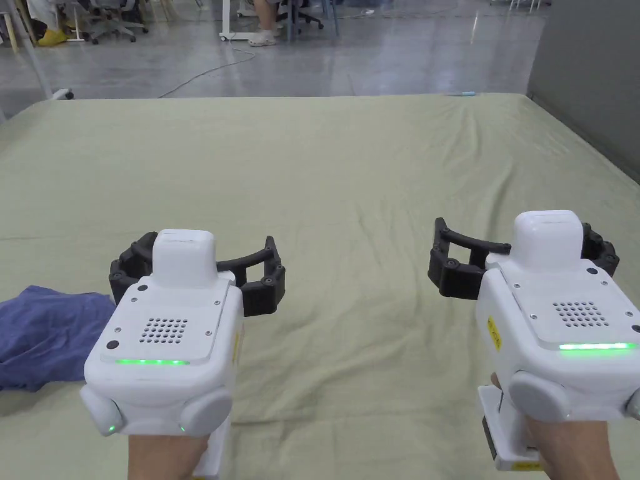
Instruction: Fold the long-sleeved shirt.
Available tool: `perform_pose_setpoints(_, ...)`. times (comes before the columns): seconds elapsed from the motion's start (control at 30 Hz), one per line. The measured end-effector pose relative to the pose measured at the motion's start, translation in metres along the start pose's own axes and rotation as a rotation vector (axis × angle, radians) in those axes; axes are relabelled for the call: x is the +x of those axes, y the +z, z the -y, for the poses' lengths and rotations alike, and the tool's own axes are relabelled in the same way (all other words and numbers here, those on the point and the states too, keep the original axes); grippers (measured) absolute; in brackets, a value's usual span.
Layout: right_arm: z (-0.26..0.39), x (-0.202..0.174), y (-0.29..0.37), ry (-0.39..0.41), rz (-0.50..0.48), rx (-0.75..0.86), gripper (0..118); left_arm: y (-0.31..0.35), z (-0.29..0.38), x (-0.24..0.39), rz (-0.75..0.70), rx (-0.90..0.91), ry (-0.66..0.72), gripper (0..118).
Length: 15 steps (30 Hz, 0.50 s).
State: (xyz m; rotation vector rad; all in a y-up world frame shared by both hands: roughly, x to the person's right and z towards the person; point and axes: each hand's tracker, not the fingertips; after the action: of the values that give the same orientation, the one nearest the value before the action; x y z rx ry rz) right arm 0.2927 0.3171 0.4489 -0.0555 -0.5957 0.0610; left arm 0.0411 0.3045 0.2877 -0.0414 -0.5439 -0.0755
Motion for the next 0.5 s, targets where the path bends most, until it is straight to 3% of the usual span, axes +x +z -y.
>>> perform_pose_setpoints(0.23,0.0041,-0.0011,-0.0001,-0.034,0.01,0.012,118,0.0025,-0.0004,0.0012,-0.014,0.007,0.015,118)
perform_pose_setpoints(0.5,-0.0011,-0.0042,0.0029,-0.013,0.014,0.029,118,0.0005,0.0043,0.0065,0.0,-0.008,-0.019,118)
